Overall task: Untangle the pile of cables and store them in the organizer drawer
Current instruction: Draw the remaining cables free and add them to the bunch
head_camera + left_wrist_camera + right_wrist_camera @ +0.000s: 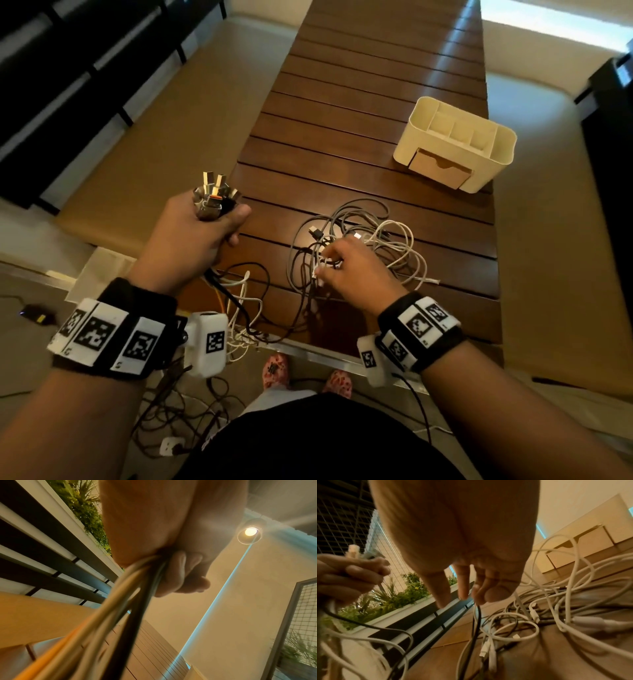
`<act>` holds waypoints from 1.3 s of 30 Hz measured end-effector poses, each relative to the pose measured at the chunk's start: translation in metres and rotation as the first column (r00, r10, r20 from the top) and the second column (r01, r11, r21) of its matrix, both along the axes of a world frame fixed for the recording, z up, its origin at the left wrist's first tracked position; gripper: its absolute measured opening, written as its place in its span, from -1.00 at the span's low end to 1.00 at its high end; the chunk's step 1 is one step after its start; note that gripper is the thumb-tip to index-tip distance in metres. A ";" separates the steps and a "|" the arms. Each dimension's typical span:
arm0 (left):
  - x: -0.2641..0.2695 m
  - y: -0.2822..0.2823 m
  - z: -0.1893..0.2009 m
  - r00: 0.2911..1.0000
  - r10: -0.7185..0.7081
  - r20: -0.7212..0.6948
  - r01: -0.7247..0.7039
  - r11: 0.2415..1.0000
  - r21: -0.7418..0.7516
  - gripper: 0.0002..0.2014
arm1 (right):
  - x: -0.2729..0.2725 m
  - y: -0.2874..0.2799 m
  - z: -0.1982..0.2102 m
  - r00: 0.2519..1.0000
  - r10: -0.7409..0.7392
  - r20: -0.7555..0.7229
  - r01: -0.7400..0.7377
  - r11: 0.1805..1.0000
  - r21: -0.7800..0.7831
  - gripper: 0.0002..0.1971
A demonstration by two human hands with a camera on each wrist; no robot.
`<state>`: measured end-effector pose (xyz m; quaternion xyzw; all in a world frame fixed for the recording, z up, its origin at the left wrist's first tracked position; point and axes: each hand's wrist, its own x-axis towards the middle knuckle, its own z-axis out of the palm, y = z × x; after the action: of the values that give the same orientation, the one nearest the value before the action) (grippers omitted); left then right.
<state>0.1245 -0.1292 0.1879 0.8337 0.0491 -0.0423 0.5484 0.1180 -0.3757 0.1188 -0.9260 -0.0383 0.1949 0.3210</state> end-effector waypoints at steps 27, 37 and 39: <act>-0.014 -0.002 -0.001 0.999 0.015 -0.032 -0.019 0.993 -0.118 -0.87 | 0.040 0.017 0.000 0.994 0.107 0.008 -0.104 0.978 -0.183 -0.86; -0.010 -0.002 -0.002 0.999 0.025 -0.044 -0.031 0.987 -0.158 -0.81 | -0.002 0.014 0.035 0.605 0.505 -0.616 -0.692 0.716 -0.092 -0.78; -0.011 -0.002 -0.001 0.999 0.018 -0.047 -0.026 0.985 -0.171 -0.79 | 0.000 0.005 0.034 0.562 0.435 -0.704 -0.724 0.670 -0.164 -0.69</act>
<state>0.1133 -0.1310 0.1866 0.7817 0.0671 -0.0594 0.6172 0.1179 -0.3707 0.1528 -0.7877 -0.1992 0.5829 0.0133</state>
